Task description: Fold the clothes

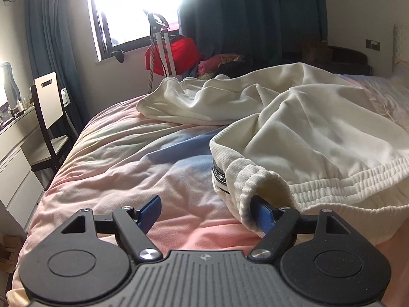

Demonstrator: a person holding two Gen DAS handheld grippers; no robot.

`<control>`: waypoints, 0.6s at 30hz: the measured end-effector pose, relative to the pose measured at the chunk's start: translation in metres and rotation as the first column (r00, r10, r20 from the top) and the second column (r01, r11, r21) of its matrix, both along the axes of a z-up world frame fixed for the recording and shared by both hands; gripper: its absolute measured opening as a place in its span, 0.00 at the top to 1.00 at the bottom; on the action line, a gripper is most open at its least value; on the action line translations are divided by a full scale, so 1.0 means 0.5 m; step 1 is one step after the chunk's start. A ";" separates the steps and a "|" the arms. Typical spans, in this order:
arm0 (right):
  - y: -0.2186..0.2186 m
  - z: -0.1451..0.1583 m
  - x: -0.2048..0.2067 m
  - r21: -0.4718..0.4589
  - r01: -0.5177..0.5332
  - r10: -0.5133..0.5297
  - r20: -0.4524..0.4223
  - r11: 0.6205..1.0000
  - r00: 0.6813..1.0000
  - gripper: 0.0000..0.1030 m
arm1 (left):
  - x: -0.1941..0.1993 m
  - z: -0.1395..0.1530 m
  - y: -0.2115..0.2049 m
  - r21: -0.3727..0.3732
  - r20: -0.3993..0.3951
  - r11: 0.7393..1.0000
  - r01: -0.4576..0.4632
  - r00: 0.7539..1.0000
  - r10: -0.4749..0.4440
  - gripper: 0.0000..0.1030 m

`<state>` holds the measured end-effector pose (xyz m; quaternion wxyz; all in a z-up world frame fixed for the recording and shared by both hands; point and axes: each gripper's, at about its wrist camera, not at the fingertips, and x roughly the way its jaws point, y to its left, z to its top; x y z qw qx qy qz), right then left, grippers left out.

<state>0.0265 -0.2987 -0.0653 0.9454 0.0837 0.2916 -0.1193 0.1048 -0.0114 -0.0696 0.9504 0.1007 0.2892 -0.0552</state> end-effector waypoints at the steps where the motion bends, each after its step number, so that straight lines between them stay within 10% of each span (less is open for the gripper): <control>1: -0.001 -0.002 0.000 0.008 0.001 -0.001 -0.002 1.000 1.000 0.86 | 0.005 0.002 0.001 -0.020 0.005 1.000 -0.005 1.000 0.005 0.23; 6: -0.008 -0.019 0.011 0.021 0.018 -0.018 -0.026 1.000 1.000 0.78 | 0.047 -0.002 0.033 -0.193 -0.007 0.974 -0.120 0.993 0.121 0.16; 10: -0.046 -0.057 0.043 0.087 0.091 -0.082 -0.100 0.992 0.992 0.43 | 0.082 -0.011 0.061 -0.267 0.002 0.936 -0.228 0.971 0.238 0.10; 12: -0.060 -0.070 0.050 0.168 0.094 -0.077 -0.106 0.981 0.991 0.46 | 0.092 -0.013 0.062 -0.257 0.028 0.933 -0.250 0.964 0.266 0.10; 14: -0.047 -0.074 0.054 0.193 0.050 -0.031 -0.102 0.980 0.994 0.80 | 0.097 -0.009 0.059 -0.248 0.062 0.936 -0.249 0.960 0.272 0.10; 18: 0.017 -0.046 0.032 0.134 -0.041 0.047 -0.047 0.990 0.998 0.87 | 0.112 0.024 0.080 -0.279 0.109 0.907 -0.315 0.928 0.356 0.10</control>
